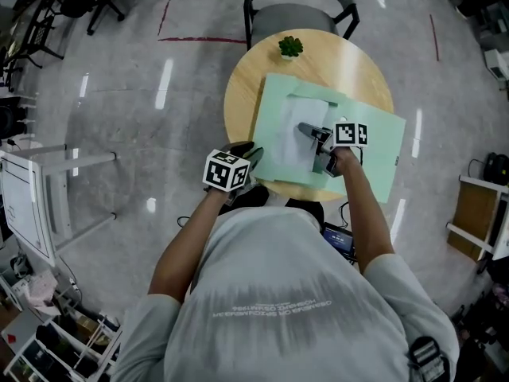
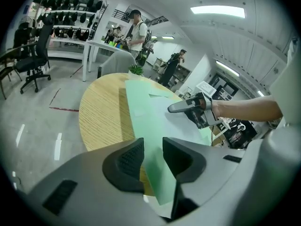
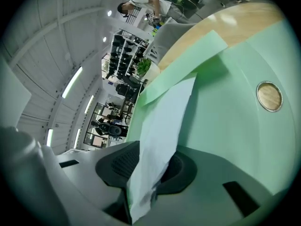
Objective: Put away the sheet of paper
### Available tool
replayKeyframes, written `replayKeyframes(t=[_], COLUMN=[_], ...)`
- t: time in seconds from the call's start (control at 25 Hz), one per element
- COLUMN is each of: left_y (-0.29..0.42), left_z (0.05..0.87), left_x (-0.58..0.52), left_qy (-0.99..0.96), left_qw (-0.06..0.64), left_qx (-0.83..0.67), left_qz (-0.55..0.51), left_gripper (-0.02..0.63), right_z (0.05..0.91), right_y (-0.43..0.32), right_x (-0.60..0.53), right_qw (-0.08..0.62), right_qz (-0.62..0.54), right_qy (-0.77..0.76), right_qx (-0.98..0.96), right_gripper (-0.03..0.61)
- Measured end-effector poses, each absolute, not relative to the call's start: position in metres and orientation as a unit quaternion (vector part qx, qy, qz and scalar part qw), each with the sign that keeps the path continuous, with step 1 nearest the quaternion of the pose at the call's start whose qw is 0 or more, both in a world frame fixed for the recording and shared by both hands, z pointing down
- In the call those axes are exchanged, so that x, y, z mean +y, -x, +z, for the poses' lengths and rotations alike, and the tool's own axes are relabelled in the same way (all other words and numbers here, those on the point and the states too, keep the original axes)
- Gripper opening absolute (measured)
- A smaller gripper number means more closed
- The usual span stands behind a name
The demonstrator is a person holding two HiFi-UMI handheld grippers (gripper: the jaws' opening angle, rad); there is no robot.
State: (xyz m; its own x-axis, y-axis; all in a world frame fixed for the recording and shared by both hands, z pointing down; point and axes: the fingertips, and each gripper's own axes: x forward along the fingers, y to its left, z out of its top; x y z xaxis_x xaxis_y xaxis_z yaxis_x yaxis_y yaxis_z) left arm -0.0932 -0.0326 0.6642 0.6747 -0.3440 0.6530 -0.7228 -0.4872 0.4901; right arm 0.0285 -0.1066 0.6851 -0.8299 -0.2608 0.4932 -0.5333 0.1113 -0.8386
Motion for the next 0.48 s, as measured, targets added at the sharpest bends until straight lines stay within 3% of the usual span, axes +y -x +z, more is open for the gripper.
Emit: replayKeyframes(t=[0.2,0.32,0.48], left_y=[0.094,0.096,0.097], left_z=[0.665,0.664,0.663], left_x=[-0.032,-0.032,-0.033], left_qy=[-0.825,-0.821,-0.816], left_qw=[0.392,0.397,0.403], left_qx=[-0.323,-0.330,-0.339], left_qz=[0.247,0.245,0.238], left_gripper=[0.137,0.137,0.137], right_z=[0.666,0.657,0.650], right_y=[-0.035,-0.047,-0.065], right_x=[-0.104,-0.099,-0.088], right_qw=[0.098,0.112,0.136], right_qz=[0.591,0.581,0.576], right_qy=[-0.278,-0.288,-0.294], right_qx=[-0.751,-0.753,-0.751], right_gripper=[0.287,0.334,0.339])
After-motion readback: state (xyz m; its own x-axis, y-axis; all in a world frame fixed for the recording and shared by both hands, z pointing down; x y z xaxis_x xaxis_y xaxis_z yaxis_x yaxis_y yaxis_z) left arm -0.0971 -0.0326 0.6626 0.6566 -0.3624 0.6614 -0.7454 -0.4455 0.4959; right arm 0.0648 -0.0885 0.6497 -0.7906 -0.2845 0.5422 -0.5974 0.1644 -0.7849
